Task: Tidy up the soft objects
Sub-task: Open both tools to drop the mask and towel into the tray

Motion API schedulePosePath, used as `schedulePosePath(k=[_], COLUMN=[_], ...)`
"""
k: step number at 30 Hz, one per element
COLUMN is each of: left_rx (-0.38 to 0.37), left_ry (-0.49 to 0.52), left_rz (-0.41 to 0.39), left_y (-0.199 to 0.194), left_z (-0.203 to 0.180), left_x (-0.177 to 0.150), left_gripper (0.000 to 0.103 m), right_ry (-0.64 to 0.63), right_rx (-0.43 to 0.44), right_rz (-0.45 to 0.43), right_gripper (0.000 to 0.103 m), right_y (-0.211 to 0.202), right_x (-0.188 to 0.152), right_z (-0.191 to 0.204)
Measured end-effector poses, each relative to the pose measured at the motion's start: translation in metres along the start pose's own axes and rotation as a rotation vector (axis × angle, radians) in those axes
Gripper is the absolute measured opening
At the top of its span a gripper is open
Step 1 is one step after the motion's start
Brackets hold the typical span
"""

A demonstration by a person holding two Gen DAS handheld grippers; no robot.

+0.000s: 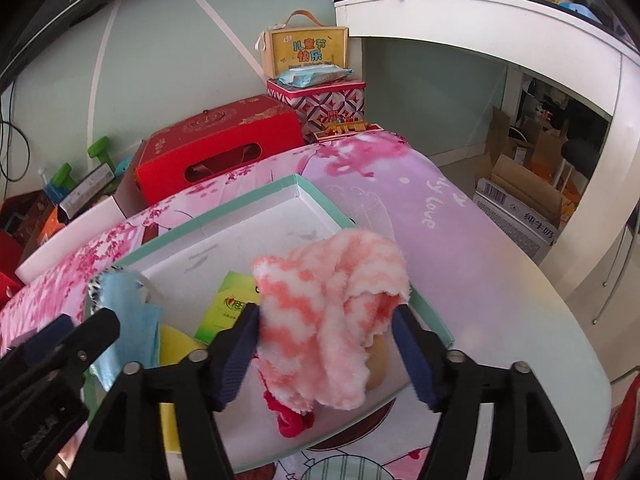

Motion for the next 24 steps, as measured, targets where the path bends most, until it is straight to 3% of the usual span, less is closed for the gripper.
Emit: schedulePosePath(k=[7, 15, 24], left_rx=[0.067, 0.094, 0.076], left_ry=[0.019, 0.004, -0.012], left_rz=[0.045, 0.078, 0.093], left_y=[-0.004, -0.005, -0.008], left_z=[0.006, 0.015, 0.017], left_x=[-0.006, -0.011, -0.015], left_gripper=[0.082, 0.083, 0.083], right_ry=[-0.032, -0.017, 0.001], right_rx=[-0.006, -0.021, -0.019], right_rz=[0.012, 0.051, 0.075], right_gripper=[0.101, 0.103, 0.103], right_y=[0.001, 0.009, 0.011], right_x=[-0.004, -0.009, -0.011], right_z=[0.002, -0.003, -0.006])
Point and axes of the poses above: each gripper's, at about its wrist camera, not at the fingertips, and y roughly the way its jaws point, z to its left, x to its top, the point moved 7 cm from there along y, roughly the way its jaws point, and after that the axes turned 13 degrees about y, right-handed, at the moved point
